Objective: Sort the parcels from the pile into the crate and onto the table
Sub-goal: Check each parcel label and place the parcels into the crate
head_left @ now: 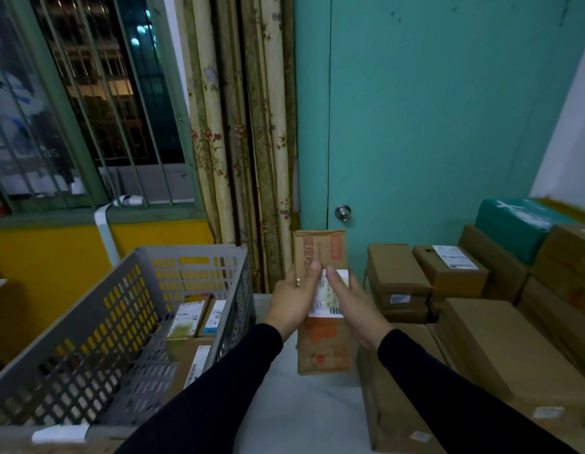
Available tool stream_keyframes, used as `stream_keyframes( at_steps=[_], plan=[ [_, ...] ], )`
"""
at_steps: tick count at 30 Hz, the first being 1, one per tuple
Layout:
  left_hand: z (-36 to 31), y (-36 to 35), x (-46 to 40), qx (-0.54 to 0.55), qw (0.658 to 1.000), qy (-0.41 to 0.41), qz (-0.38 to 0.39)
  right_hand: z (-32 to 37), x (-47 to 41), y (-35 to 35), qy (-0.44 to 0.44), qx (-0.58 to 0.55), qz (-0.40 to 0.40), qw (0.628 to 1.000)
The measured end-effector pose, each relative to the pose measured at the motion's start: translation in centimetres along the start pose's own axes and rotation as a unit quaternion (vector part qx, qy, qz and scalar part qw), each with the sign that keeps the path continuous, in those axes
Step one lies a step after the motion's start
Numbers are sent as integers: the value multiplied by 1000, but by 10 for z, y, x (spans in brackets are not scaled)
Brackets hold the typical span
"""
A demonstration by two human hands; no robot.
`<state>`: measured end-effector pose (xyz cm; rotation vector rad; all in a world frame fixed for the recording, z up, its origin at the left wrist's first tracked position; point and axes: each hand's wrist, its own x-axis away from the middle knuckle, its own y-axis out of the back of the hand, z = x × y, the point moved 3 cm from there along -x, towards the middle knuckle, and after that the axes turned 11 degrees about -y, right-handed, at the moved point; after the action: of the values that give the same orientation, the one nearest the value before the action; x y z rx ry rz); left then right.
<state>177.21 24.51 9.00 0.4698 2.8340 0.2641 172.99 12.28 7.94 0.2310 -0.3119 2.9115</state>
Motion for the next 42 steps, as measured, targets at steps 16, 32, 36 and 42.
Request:
stream_keyframes(
  at_steps=[16, 32, 36, 42],
  plan=[
    [12, -3, 3, -34, 999, 23, 18, -10, -1, 5, -8, 21, -4, 1000],
    [-3, 25, 5, 278, 945, 168, 26, -3, 0, 20, -25, -55, -42, 997],
    [-6, 17, 14, 187, 974, 113, 67, -9, 2, 16, -61, -88, -48, 993],
    [-5, 10, 21, 230, 966, 65, 96, -9, -1, 11, -67, -119, -18, 990]
  ],
)
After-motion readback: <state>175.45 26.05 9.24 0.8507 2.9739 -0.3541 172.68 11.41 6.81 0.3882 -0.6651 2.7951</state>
